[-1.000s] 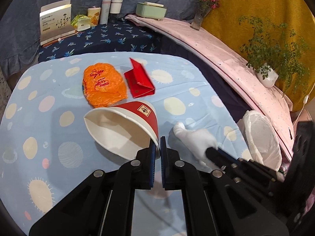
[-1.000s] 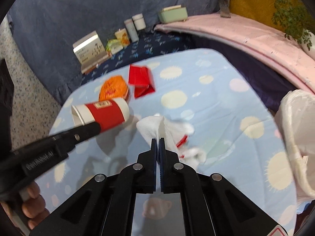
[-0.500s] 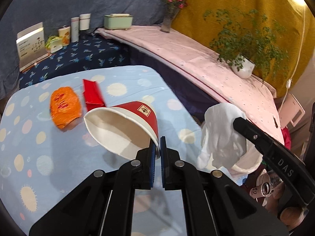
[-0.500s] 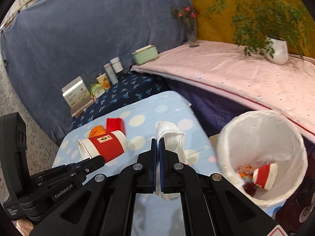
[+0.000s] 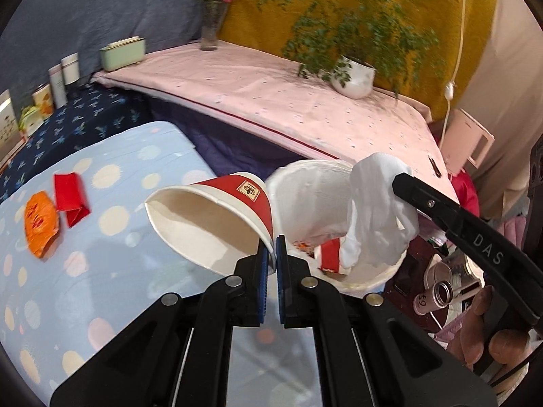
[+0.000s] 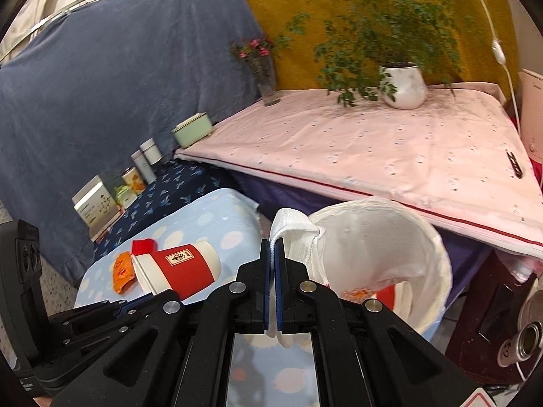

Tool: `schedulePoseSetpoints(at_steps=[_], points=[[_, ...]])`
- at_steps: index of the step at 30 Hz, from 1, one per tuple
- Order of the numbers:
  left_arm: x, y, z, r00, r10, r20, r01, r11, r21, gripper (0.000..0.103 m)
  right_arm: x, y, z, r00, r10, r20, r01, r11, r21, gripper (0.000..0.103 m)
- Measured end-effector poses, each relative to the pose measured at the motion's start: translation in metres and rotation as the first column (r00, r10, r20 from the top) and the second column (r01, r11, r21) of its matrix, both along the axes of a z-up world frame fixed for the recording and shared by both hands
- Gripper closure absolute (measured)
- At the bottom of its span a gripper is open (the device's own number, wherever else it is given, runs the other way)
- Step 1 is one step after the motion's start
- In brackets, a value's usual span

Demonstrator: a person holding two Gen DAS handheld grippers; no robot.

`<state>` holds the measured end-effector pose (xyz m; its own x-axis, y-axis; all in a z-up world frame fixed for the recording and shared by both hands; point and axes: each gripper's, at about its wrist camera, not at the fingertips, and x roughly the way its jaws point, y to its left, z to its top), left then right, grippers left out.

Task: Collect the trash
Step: 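Carry the gloves to the bin and open the right gripper while the left gripper carries the cup, then open the left gripper over the bin to drop the paper cup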

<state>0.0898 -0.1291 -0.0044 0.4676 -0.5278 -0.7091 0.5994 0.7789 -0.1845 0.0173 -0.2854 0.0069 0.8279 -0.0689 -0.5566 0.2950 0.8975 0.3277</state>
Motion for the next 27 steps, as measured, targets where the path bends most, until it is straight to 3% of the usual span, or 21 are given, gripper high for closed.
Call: schedulePoseSetpoints(at_steps=[10, 15, 25, 27], points=[[-0.01, -0.063, 0.003, 0.995, -0.099, 0.024, 0.098, 0.995, 0.024, 0.099, -0.01, -0.048, -0.008, 0.997, -0.075, -0.019, 0.075, 0.997, 0.005, 0.1], [-0.009, -0.076, 0.0, 0.993, -0.115, 0.021, 0.114, 0.993, 0.034, 0.099, -0.006, -0.058, -0.012, 0.994, -0.1, -0.031, 0.1, 0.995, 0.002, 0.091], [-0.003, -0.093, -0.005, 0.991, -0.131, 0.007, 0.131, 0.99, 0.045, 0.099, -0.008, -0.07, -0.022, 0.993, -0.113, -0.039, 0.114, 0.993, 0.027, 0.09], [-0.002, -0.097, -0.007, 0.991, -0.137, -0.007, 0.137, 0.99, 0.045, 0.098, -0.01, -0.07, -0.023, 0.992, -0.12, -0.042, 0.121, 0.992, 0.028, 0.086]])
